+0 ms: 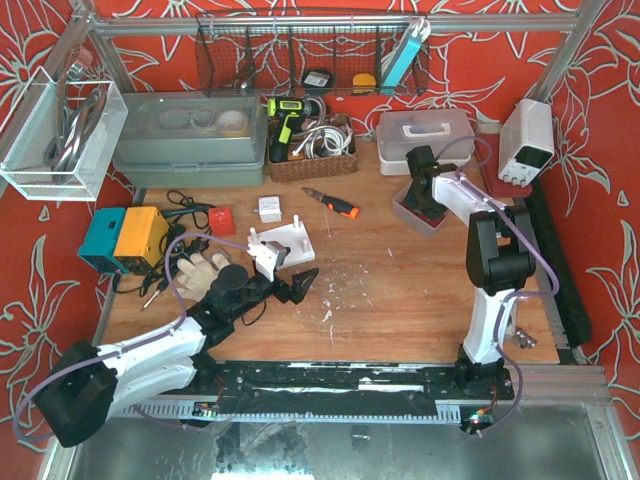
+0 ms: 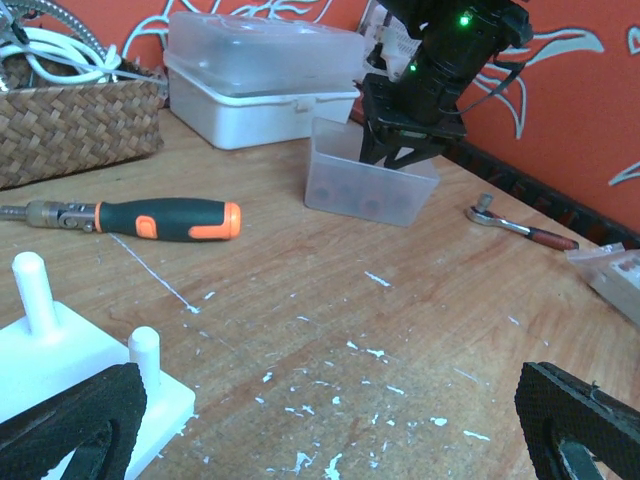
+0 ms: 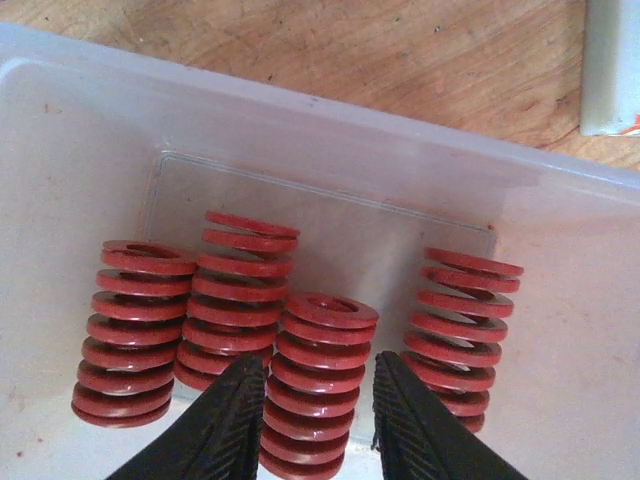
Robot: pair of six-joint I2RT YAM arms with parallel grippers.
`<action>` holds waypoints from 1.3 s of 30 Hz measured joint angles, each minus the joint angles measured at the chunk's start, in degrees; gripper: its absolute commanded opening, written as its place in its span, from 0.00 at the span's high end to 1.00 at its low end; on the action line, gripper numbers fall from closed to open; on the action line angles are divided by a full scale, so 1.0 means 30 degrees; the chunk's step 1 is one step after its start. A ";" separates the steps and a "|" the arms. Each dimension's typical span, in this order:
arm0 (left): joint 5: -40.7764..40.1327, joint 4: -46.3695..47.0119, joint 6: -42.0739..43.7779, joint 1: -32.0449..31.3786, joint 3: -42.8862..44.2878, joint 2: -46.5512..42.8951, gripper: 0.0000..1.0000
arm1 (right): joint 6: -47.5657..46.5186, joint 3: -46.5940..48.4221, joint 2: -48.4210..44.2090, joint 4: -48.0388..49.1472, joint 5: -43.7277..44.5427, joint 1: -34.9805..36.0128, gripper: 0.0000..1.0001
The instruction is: Install the large spring
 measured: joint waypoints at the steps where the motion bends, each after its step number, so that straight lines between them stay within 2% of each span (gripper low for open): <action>1: -0.0029 -0.0007 0.0000 0.0000 0.0007 0.0029 0.00 | 0.0000 0.0117 0.0131 -0.0022 -0.0124 -0.0036 0.64; 12: -0.0219 -0.0197 0.0051 -0.0022 0.0131 0.0270 0.00 | 0.0153 0.0641 0.1319 -0.0328 -0.0619 -0.0474 0.64; 17: -0.0284 -0.0240 0.0131 -0.0073 0.0160 0.0291 0.00 | 0.0291 0.1115 0.1734 -0.0510 -0.0663 -0.0692 0.60; 23: -0.0386 -0.0262 0.0189 -0.0087 0.0160 0.0372 0.00 | 0.0284 0.1953 0.2455 -0.0721 -0.0969 -0.0794 0.60; 28: -0.0510 -0.0270 0.0204 -0.0087 0.0175 0.0459 0.00 | 0.0270 0.2113 0.2645 -0.0663 -0.1027 -0.0809 0.65; 35: -0.0576 -0.0277 0.0211 -0.0087 0.0175 0.0474 0.00 | -0.0044 0.2113 0.2703 -0.0401 -0.1217 -0.1013 0.79; 39: -0.0583 -0.0277 0.0211 -0.0087 0.0175 0.0525 0.00 | -0.0386 0.2062 0.2630 -0.0153 -0.1290 -0.1071 0.82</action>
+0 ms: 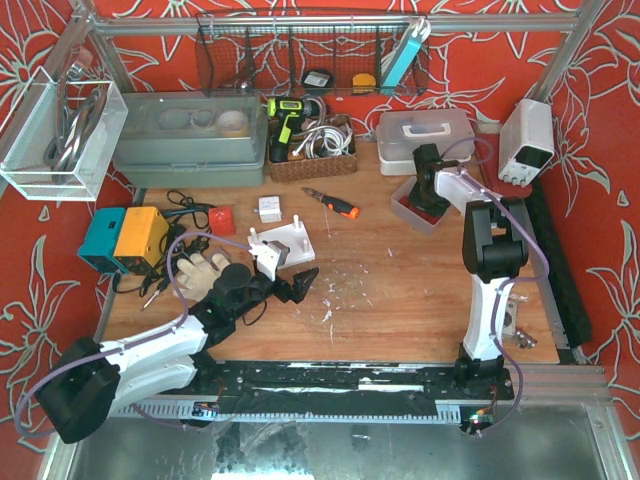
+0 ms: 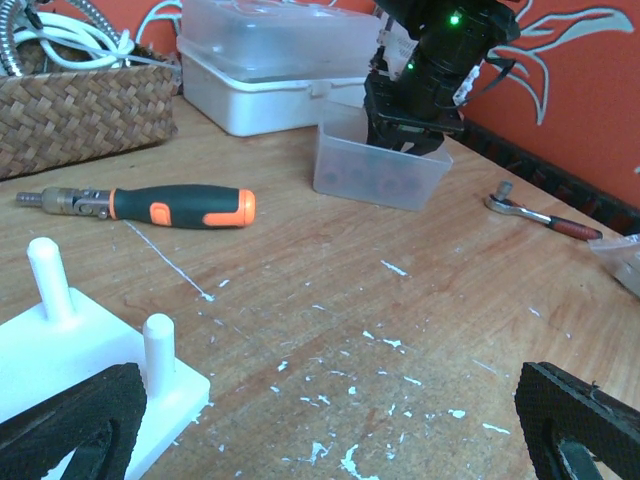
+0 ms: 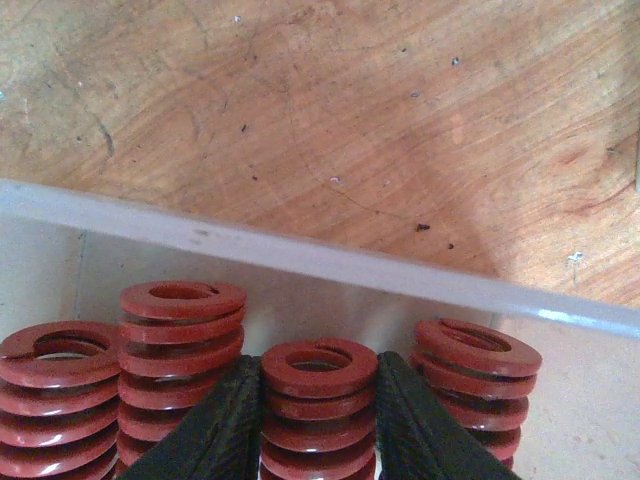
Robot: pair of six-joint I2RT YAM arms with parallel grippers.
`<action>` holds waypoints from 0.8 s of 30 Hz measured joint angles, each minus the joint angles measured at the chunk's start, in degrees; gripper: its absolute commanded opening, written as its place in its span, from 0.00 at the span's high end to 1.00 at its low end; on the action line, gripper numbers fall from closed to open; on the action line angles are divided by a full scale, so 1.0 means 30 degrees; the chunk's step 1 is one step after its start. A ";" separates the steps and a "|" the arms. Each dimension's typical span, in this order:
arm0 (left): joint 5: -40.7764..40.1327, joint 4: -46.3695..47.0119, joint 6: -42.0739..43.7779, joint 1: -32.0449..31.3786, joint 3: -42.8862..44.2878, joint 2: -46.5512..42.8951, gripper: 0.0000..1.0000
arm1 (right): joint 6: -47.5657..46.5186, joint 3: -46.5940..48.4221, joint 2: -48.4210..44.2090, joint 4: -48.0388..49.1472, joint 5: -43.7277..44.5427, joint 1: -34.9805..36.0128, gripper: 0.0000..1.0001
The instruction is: Install the large spring
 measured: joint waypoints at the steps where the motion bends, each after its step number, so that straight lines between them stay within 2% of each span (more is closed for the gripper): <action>1: 0.0000 -0.0007 0.0000 0.0000 0.0007 0.0022 0.00 | -0.0087 -0.0073 -0.0058 0.0117 -0.0087 -0.0015 0.82; 18: -0.0437 -0.0058 -0.0007 0.0000 0.0007 -0.0029 0.00 | -0.3424 -0.1151 -0.2390 0.1894 -0.0488 -0.0087 0.82; 22: -0.0430 -0.0102 -0.0007 0.0000 0.0007 -0.0073 0.00 | -0.3963 -0.1151 -0.2324 0.1902 -0.0350 -0.0087 0.68; 24: -0.0437 -0.0124 -0.0007 0.0000 0.0007 -0.0146 0.00 | -0.4182 -0.1129 -0.2171 0.1676 -0.0277 -0.0073 0.65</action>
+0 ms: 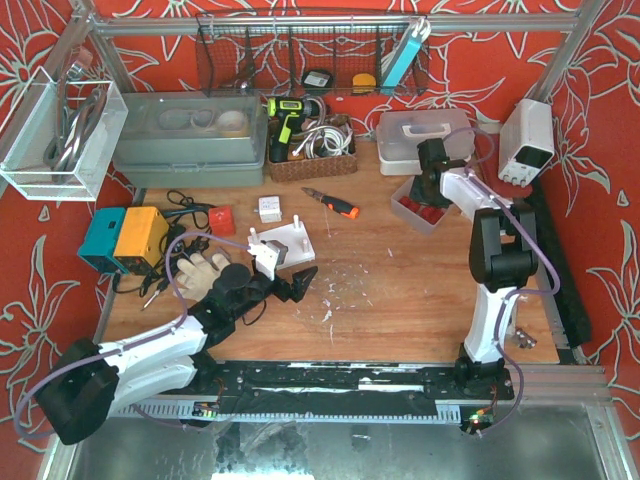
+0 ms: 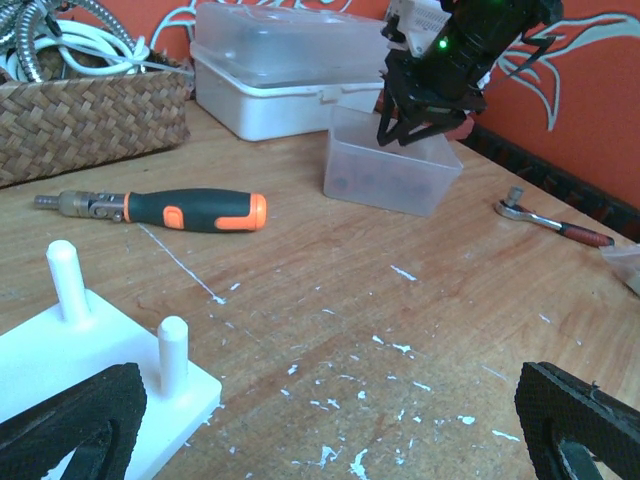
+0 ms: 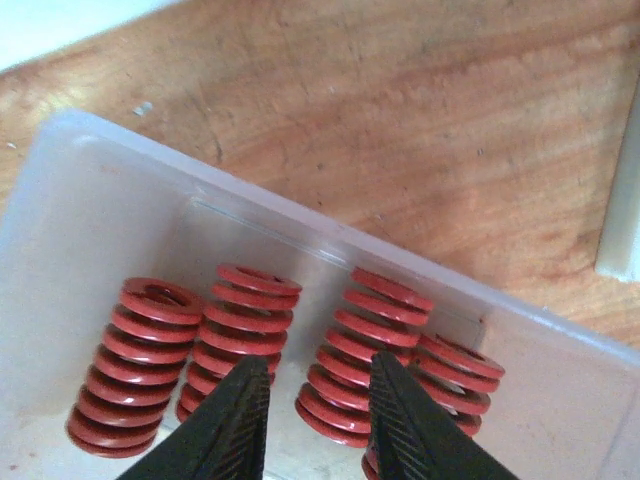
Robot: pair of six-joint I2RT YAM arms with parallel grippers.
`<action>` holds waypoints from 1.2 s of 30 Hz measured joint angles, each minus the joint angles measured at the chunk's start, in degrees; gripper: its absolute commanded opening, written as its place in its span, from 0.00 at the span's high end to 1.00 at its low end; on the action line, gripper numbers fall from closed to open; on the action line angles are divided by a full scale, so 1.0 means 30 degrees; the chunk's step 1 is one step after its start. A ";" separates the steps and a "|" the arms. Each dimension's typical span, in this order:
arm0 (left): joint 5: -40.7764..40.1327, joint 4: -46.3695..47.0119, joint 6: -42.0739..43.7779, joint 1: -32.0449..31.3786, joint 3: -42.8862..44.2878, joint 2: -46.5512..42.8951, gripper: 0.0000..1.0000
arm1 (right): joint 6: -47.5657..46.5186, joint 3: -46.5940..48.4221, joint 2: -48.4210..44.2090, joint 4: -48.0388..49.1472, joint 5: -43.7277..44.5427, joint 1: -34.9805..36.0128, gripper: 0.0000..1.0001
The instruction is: Install the large spring
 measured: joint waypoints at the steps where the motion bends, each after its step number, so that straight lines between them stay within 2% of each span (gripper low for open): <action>1: -0.0007 0.0000 0.0000 0.0000 0.0000 -0.0015 0.00 | 0.0000 0.0007 0.0080 -0.0138 0.0036 0.0000 0.65; 19: -0.0066 -0.0015 0.0007 0.0000 0.0000 -0.0022 0.00 | 0.1217 0.3089 0.3519 -0.3257 0.1086 0.0000 0.58; 28: -0.0131 -0.0015 0.0007 0.0000 0.0000 -0.0022 0.00 | 0.1384 0.3701 0.3985 -0.3133 0.1501 -0.0015 0.55; 30: -0.0197 -0.0022 0.0007 0.0000 0.0000 -0.0022 0.00 | 0.1508 0.3898 0.4102 -0.3184 0.1581 -0.0022 0.57; 36: -0.0270 -0.0036 0.0007 0.0000 0.0000 -0.0080 0.00 | 0.2149 0.4102 0.4306 -0.3228 0.1479 -0.0095 0.74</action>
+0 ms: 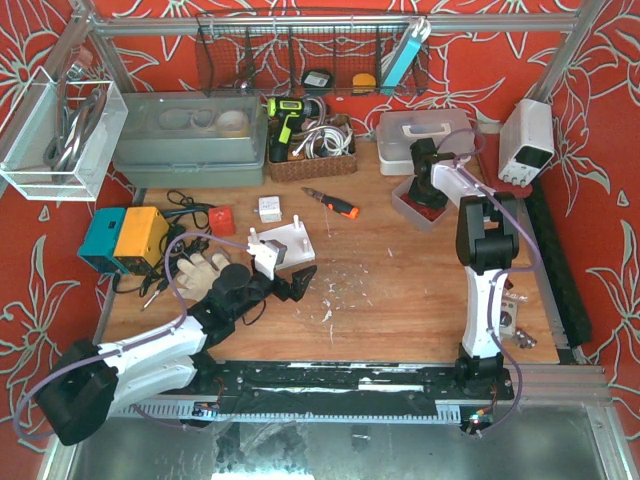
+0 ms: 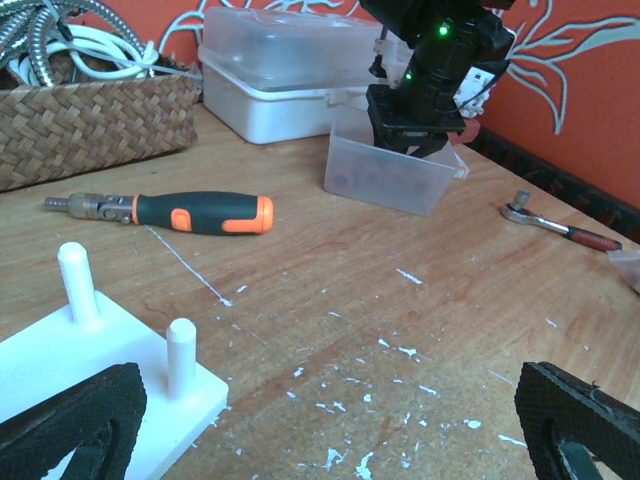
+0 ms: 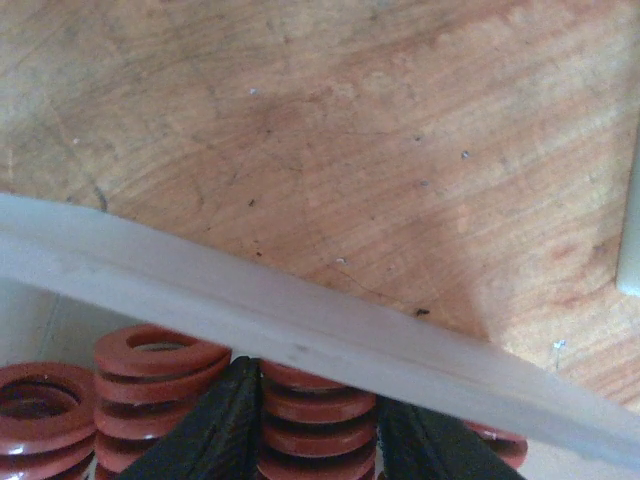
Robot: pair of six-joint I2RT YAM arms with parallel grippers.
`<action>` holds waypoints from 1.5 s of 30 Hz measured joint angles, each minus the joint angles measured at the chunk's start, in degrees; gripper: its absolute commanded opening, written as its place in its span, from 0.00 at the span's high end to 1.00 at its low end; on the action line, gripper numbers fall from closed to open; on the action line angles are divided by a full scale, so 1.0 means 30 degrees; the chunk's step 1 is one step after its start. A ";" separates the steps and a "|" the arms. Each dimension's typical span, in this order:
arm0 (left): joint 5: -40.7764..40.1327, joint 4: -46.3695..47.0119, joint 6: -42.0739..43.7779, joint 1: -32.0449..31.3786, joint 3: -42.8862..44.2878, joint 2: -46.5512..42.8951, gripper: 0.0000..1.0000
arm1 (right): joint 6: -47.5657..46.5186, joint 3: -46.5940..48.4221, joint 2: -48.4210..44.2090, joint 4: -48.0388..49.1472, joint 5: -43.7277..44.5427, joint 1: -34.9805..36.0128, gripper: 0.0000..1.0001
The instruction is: Install the large spring
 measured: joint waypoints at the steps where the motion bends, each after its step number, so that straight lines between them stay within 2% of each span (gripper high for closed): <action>1: -0.0007 0.0000 0.0000 0.0000 0.0000 -0.0022 0.00 | 0.0066 -0.0015 0.0000 0.0051 -0.0073 -0.0007 0.78; 4: -0.0029 0.0000 0.0000 0.0000 0.0000 -0.0066 0.00 | -0.0044 -0.0481 -0.0277 0.0510 -0.0350 -0.0073 0.84; 8: -0.0073 -0.0029 0.0000 0.0000 0.0000 -0.0124 0.00 | -0.0182 -0.1639 -0.1027 0.1574 -0.0984 -0.0182 0.86; 26: -0.0350 -0.0306 -0.0007 0.0000 0.0000 -0.0393 0.00 | -0.1858 -0.3126 -0.3606 0.2368 -0.1960 -0.0189 0.85; 38: -0.1756 -0.0415 -0.0721 0.0000 0.0000 -0.0583 0.00 | -0.4852 -0.6368 -0.6200 0.4728 -0.1792 0.0619 0.85; 42: -0.2186 -0.0430 -0.1326 0.0000 0.0000 -0.0765 0.05 | -0.6462 -0.7519 -0.7723 0.5989 -0.1239 0.1632 0.85; 45: -0.2390 -0.1078 -0.2084 -0.0007 0.0255 -0.0772 0.12 | -0.7708 -0.8094 -0.8918 0.6980 -0.0685 0.2637 0.85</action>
